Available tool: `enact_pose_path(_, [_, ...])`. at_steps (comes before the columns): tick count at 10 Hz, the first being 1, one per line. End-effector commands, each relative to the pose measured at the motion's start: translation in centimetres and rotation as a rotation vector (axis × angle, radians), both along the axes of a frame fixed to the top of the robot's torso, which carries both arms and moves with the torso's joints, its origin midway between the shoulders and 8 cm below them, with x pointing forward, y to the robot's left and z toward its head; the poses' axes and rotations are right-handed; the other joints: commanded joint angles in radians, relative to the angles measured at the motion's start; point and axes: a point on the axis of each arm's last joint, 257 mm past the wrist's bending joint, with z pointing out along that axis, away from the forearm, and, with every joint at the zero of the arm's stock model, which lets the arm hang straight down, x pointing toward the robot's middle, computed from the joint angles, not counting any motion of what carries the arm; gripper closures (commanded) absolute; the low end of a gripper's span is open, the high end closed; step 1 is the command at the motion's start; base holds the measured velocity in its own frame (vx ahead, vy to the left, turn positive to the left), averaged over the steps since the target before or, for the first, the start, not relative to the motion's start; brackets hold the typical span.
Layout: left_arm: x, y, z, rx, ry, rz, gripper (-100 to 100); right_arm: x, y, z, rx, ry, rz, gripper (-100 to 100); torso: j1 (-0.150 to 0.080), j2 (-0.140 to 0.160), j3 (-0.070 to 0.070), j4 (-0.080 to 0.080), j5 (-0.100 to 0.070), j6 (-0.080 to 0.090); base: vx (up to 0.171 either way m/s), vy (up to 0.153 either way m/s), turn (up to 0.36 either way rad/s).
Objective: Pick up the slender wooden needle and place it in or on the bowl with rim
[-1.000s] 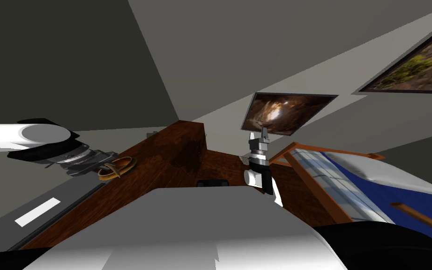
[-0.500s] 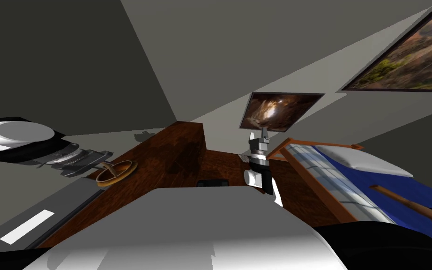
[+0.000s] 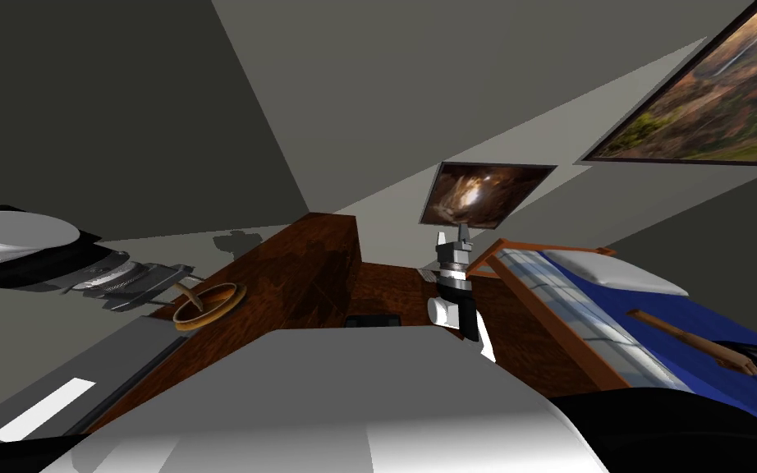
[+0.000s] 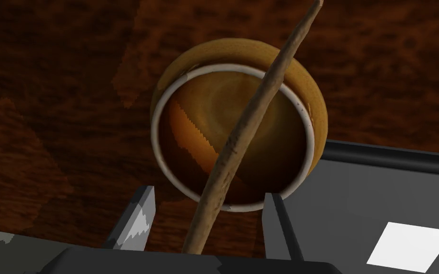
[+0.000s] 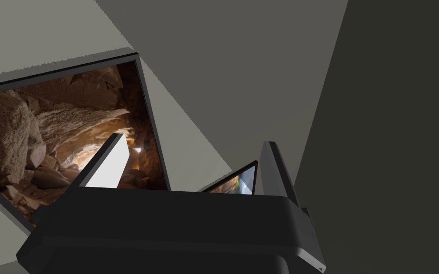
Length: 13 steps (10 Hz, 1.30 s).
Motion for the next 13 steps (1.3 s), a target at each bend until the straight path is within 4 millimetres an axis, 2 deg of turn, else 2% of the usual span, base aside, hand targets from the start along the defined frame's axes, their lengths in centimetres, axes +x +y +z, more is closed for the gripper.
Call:
enact_pose_path(1, [0.0, 0.0, 0.0, 0.000, 0.000, 0.000, -100, 0.0, 0.0, 0.0, 0.000, 0.000, 0.000, 0, 0.000, 0.000, 0.000, 0.000, 0.000, 0.000, 0.000, 0.000, 0.000])
enact_pose_path(4, [0.0, 0.0, 0.0, 0.000, 0.000, 0.000, -100, 0.0, 0.0, 0.0, 0.000, 0.000, 0.000, 0, -0.002, 0.000, 0.000, 0.000, -0.001, 0.000, 0.000, 0.000, 0.000])
enact_pose_path(5, [0.0, 0.0, 0.0, 0.000, 0.000, 0.000, 0, 0.0, 0.0, 0.0, 0.000, 0.000, 0.000, 0, -0.002, 0.000, 0.000, 0.000, -0.001, 0.000, 0.000, 0.000, 0.000])
enact_pose_path(6, [0.3, -0.4, 1.7, 0.000, -0.002, -0.011, -100, 0.0, 0.0, 0.0, 0.000, 0.000, 0.000, 0, -0.002, 0.000, 0.000, 0.000, -0.001, 0.000, 0.013, 0.007, 0.076])
enact_pose_path(10, [1.0, -1.6, 5.7, 0.002, -0.004, -0.042, -100, 0.0, 0.0, 0.0, 0.000, 0.000, 0.000, 0, -0.002, -0.002, -0.001, 0.000, -0.001, 0.000, 0.029, 0.008, 0.080])
enact_pose_path(11, [0.8, -1.5, 5.0, 0.002, -0.005, -0.037, -100, 0.0, 0.0, 0.0, 0.000, 0.000, 0.000, 0, -0.002, -0.002, -0.001, 0.000, -0.001, 0.000, 0.011, 0.003, 0.014])
enact_pose_path(12, [0.7, -1.6, 5.1, 0.002, -0.003, -0.038, 0, 0.0, 0.0, 0.0, 0.000, 0.000, 0.000, 0, -0.002, -0.001, -0.001, 0.000, 0.000, 0.000, 0.000, 0.000, 0.000])
enact_pose_path(13, [0.7, -1.6, 5.1, 0.002, -0.003, -0.038, 0, 0.0, 0.0, 0.0, 0.000, 0.000, 0.000, 0, -0.002, -0.001, 0.000, 0.000, 0.000, 0.000, 0.000, 0.000, 0.000])
